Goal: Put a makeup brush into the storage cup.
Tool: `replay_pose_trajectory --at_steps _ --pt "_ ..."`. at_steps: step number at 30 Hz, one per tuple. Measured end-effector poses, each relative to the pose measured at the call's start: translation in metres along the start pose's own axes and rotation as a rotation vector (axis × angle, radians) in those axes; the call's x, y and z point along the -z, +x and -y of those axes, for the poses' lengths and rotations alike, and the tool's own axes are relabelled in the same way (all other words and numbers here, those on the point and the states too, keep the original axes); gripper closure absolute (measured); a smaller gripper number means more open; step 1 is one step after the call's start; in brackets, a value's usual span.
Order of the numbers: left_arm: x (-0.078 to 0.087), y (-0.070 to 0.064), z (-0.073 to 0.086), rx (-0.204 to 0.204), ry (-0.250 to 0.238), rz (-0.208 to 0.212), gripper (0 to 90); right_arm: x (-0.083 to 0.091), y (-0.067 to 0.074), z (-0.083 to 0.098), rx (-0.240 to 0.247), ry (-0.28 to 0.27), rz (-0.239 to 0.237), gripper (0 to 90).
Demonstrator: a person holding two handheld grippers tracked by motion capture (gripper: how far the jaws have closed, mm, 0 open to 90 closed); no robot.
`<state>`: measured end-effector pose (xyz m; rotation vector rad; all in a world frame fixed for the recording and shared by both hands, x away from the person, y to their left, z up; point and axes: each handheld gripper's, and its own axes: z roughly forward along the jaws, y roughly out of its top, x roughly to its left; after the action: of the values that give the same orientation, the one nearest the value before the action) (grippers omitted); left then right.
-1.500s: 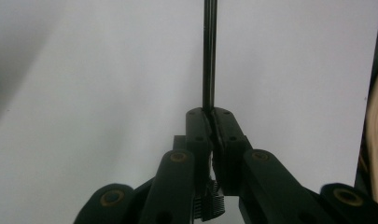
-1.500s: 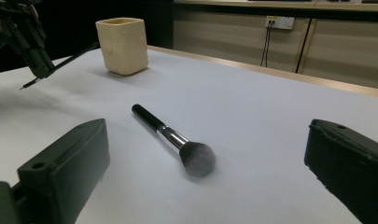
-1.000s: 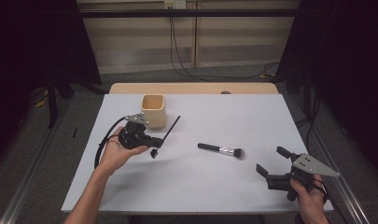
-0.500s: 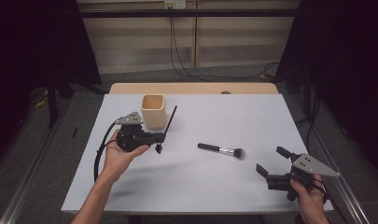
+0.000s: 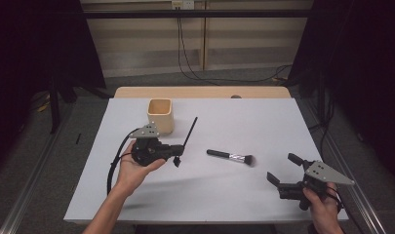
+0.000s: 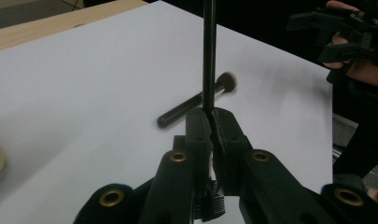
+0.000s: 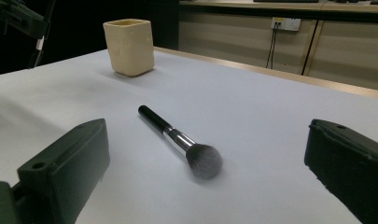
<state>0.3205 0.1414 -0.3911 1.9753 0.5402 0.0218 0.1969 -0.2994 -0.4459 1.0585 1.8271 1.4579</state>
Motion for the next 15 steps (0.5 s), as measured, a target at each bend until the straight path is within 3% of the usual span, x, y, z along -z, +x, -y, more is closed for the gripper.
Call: replay_pose_trajectory --at_steps 7,15 --pt "-0.007 -0.015 -0.006 -0.03 0.0 0.032 86.1 0.001 0.0 0.0 -0.001 -0.005 -0.002 0.0" --pt "-0.023 -0.035 -0.018 -0.079 0.093 0.107 86.1 -0.002 0.004 -0.005 -0.001 -0.002 -0.043 0.0"
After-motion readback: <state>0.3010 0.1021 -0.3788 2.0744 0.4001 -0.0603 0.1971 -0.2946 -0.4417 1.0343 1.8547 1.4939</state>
